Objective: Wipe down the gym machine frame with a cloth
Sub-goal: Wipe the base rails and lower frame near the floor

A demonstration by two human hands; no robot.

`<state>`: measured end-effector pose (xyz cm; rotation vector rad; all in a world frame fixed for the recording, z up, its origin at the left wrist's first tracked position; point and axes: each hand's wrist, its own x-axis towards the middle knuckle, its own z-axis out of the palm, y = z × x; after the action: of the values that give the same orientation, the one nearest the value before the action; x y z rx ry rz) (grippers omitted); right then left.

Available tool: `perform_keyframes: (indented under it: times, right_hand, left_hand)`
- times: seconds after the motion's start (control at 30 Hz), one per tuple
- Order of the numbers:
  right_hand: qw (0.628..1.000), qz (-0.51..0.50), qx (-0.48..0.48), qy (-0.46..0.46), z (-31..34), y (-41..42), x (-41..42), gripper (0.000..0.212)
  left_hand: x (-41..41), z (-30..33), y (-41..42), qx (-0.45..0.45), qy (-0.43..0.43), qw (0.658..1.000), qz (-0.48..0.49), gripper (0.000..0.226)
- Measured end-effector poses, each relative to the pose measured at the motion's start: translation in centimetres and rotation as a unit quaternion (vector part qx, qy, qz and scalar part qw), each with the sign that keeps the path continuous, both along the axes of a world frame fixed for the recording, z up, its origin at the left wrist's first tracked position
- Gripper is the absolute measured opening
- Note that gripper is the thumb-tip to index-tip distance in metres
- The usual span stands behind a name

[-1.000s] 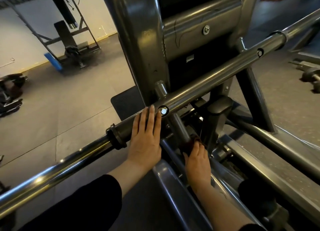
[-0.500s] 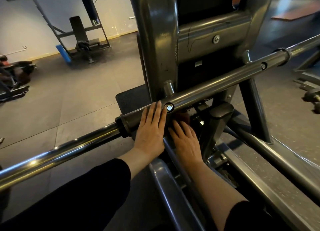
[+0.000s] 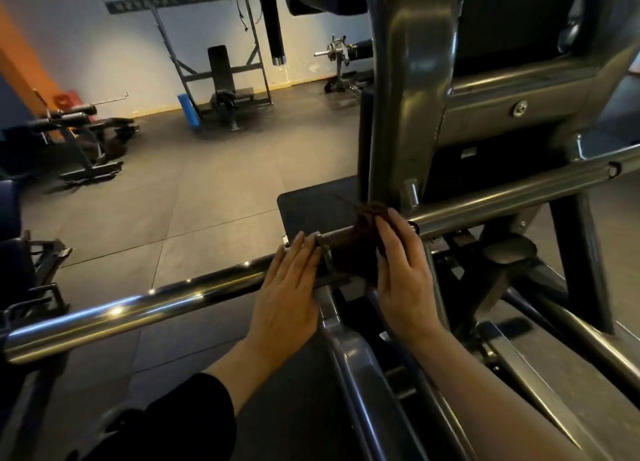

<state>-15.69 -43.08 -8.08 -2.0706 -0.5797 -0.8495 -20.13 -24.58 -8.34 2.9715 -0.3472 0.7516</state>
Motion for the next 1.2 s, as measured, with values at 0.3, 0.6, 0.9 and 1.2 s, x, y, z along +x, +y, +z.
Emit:
perform_keyframes:
  times: [0.3, 0.6, 0.9, 1.2]
  right_hand:
    - [0.979, -0.012, -0.108, 0.171, -0.1, 6.3, 0.3, 0.068]
    - [0.976, 0.076, -0.188, 0.075, -1.1, 16.5, -5.0, 0.076]
    - [0.971, -0.060, -0.186, 0.136, -2.5, 24.1, -9.4, 0.088]
    - [0.947, 0.077, -0.306, 0.060, -1.5, 35.6, -16.8, 0.091]
  left_hand:
    - [-3.6, 0.3, 10.9, 0.000, -0.010, 0.992, 0.125, 0.073]
    - [-9.8, -0.7, 22.2, 0.008, 0.006, 0.978, 0.207, 0.080]
    - [-14.0, -1.4, 27.6, -0.018, 0.029, 0.976, 0.216, 0.106]
    - [-14.7, -1.3, 28.8, -0.099, 0.009, 0.985, 0.142, 0.084]
